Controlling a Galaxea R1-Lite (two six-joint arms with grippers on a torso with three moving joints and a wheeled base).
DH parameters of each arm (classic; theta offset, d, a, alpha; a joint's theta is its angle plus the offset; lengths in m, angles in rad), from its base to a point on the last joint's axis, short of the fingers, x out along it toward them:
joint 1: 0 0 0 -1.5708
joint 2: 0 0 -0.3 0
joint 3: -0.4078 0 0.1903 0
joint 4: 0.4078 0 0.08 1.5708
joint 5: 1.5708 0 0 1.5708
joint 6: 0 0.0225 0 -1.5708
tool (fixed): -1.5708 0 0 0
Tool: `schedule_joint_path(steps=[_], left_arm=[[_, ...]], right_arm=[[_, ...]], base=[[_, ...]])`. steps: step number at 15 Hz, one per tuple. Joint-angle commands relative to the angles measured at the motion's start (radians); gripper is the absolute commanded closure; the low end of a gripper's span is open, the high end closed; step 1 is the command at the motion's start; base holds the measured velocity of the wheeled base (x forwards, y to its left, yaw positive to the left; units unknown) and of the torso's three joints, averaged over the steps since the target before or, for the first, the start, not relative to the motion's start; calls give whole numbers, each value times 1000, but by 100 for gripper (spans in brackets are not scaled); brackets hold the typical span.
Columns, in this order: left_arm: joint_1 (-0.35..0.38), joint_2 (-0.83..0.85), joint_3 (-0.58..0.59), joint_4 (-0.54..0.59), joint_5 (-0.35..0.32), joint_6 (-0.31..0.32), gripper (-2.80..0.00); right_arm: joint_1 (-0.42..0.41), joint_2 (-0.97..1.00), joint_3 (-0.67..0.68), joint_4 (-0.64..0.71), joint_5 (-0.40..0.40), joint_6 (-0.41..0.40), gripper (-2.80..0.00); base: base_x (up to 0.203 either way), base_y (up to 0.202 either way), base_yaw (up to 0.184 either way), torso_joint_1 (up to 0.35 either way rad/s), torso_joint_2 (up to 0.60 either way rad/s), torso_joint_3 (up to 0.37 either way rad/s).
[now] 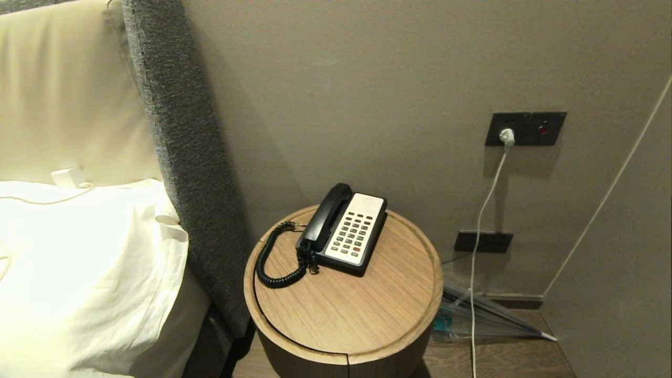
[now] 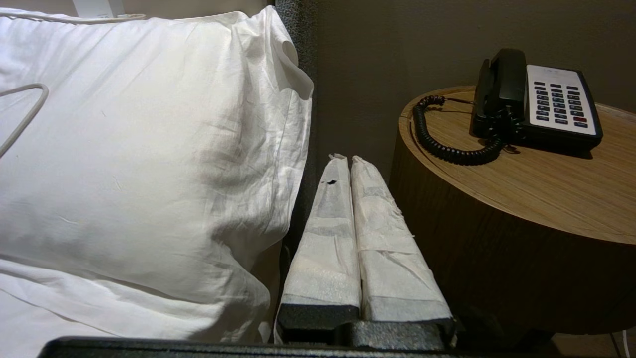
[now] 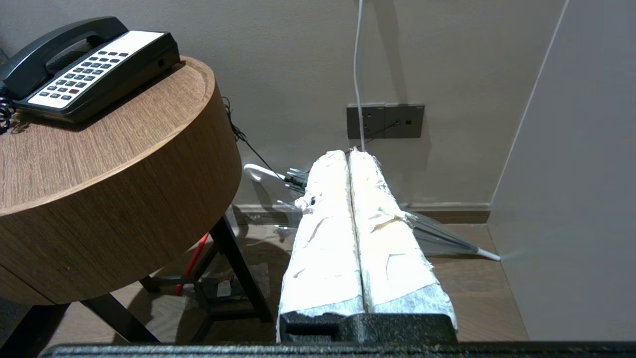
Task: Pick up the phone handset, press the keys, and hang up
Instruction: Pick up the desk phone handset
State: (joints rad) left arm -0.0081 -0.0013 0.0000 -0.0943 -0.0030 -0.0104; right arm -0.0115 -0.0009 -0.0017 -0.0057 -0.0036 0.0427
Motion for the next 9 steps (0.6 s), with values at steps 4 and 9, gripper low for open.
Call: schedule_joint_path(steps=[4, 9], left_arm=[[0, 1, 38, -1, 0, 0, 0], [0, 1, 38, -1, 0, 0, 0]], right_arm=[[-1, 1, 0, 0, 0, 0, 0], [-1, 1, 0, 0, 1, 0, 0]], base=[[0, 0, 0, 0, 0, 0], [0, 0, 0, 0, 2, -75]])
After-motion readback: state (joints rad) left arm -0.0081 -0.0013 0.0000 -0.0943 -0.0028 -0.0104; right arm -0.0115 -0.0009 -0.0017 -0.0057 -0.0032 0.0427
